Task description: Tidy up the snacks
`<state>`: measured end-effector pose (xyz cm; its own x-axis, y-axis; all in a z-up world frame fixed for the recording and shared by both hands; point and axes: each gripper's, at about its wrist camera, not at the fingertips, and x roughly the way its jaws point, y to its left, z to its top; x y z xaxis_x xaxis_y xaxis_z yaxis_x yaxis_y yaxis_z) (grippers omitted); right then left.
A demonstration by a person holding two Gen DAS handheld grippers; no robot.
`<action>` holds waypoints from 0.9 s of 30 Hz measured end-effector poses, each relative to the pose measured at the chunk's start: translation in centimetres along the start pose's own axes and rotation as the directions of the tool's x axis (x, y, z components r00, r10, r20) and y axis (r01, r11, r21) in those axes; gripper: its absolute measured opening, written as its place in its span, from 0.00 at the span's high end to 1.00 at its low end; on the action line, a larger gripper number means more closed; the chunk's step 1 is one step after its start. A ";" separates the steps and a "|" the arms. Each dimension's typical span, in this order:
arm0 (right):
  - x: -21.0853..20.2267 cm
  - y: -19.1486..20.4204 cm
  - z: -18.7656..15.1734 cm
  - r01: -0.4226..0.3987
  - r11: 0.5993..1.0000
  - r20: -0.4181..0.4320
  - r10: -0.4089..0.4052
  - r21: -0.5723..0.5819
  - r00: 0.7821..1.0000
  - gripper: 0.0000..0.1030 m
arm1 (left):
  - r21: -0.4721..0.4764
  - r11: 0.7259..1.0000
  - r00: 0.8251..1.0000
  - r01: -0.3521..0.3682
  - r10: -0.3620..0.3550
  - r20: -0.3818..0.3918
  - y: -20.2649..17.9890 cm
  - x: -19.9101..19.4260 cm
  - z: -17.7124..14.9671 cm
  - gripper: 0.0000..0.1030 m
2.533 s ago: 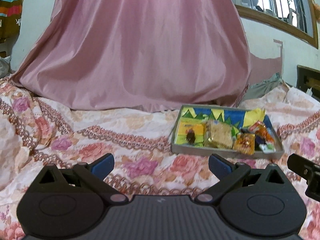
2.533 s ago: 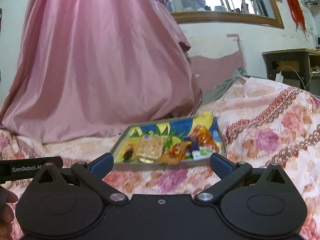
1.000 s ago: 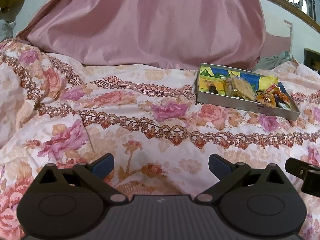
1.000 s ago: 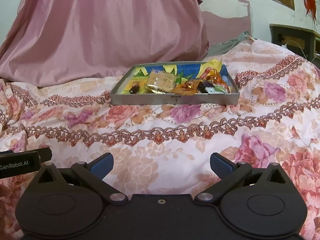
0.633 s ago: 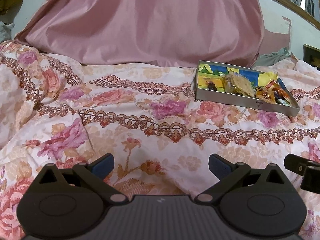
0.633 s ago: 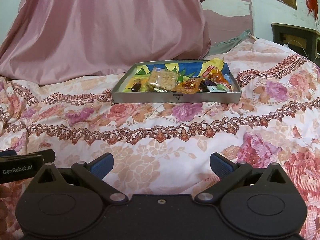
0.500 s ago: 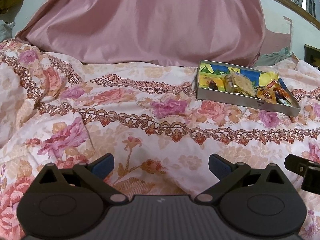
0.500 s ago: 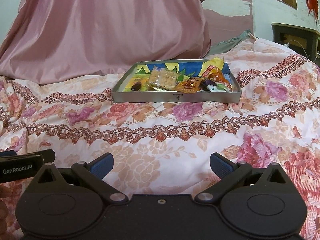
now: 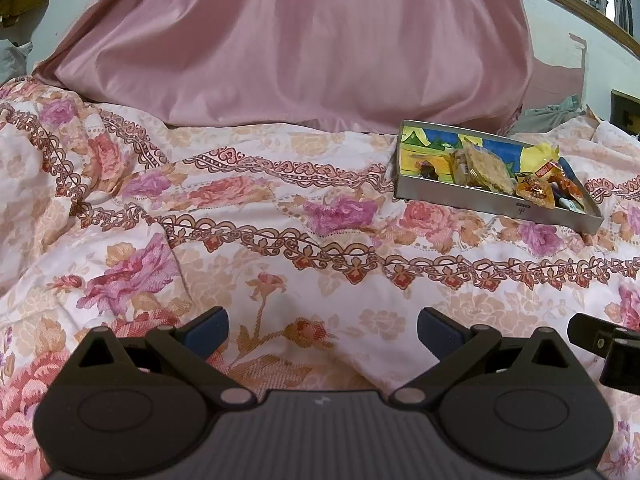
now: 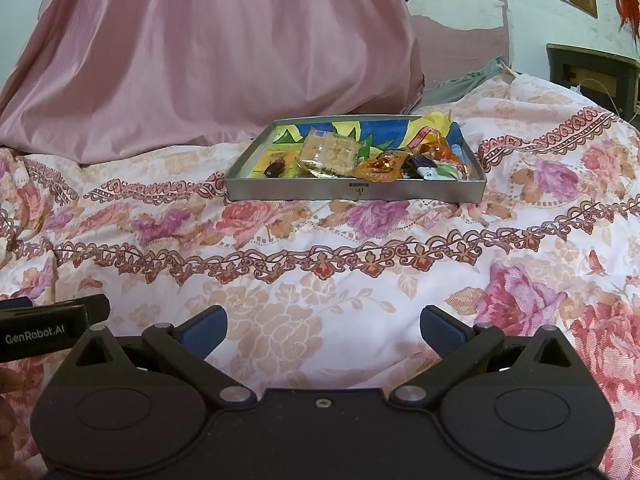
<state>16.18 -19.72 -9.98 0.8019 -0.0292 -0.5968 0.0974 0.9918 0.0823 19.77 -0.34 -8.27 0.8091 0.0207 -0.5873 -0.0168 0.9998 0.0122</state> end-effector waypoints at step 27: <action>0.2 0.0 0.0 -0.003 1.000 -0.010 0.003 -0.005 1.000 0.01 | 0.003 1.000 1.000 -0.006 0.006 0.003 0.0 0.0 -0.2 0.01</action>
<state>16.30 -19.70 -10.11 0.7960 -0.0246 -0.6048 0.0918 0.9925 0.0805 19.66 -0.32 -8.41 0.8105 0.0272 -0.5851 -0.0201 0.9996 0.0186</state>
